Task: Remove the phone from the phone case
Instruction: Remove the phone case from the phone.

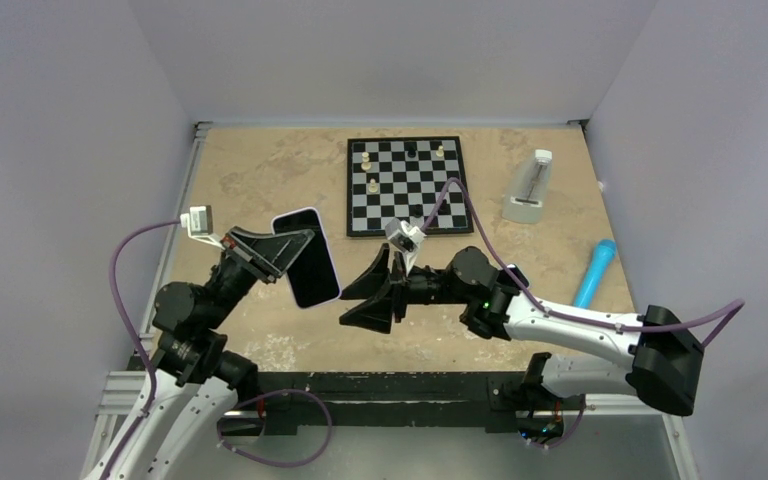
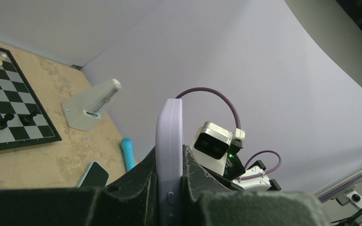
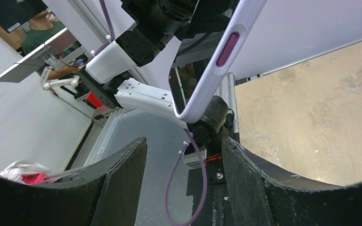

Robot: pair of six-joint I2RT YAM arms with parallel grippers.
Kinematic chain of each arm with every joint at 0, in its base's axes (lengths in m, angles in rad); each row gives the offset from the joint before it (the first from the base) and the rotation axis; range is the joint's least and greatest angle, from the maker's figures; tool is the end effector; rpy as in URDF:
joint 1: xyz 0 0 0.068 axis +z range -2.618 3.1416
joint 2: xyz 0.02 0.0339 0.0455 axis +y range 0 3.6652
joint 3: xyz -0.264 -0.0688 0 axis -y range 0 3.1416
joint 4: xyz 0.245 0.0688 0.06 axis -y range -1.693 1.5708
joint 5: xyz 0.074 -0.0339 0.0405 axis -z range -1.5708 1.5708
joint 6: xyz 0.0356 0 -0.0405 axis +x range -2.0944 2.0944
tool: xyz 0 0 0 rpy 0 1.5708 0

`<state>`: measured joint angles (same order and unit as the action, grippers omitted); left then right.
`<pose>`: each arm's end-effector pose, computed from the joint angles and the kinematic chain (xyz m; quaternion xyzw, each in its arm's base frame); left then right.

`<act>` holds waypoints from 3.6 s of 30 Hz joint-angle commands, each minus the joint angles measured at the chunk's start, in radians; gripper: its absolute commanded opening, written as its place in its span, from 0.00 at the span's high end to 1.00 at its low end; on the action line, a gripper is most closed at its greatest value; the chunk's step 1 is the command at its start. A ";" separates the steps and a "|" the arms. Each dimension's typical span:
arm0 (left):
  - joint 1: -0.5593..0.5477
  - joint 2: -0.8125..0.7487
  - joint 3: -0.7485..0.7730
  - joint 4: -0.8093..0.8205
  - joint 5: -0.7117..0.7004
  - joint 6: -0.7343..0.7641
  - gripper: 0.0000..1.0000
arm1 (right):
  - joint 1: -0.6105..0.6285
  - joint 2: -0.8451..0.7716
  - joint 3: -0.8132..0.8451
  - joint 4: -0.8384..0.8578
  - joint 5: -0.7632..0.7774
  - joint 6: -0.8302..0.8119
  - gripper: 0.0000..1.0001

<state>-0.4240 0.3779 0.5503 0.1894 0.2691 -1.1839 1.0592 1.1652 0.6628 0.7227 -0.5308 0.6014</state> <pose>0.0936 -0.0527 0.3504 -0.1064 0.5640 -0.6400 0.5108 0.1124 0.2369 0.3136 -0.3363 0.5410 0.6666 0.3871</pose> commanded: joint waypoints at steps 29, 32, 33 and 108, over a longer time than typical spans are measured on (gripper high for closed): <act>-0.002 -0.059 -0.041 0.189 0.033 -0.130 1.00 | -0.021 0.180 0.167 0.213 -0.198 0.118 0.84; -0.002 -0.046 -0.023 0.156 0.038 -0.222 1.00 | -0.022 0.198 0.156 0.242 -0.199 0.040 1.00; -0.002 -0.037 -0.015 0.156 0.048 -0.257 1.00 | -0.025 0.205 0.164 0.223 -0.198 0.000 1.00; -0.002 -0.048 -0.124 0.243 -0.014 -0.105 1.00 | -0.080 0.029 0.048 0.135 -0.130 0.399 0.69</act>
<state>-0.4225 0.3302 0.3943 0.3359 0.2760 -1.2682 0.9768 1.1938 0.7155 0.7685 -0.6334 0.9741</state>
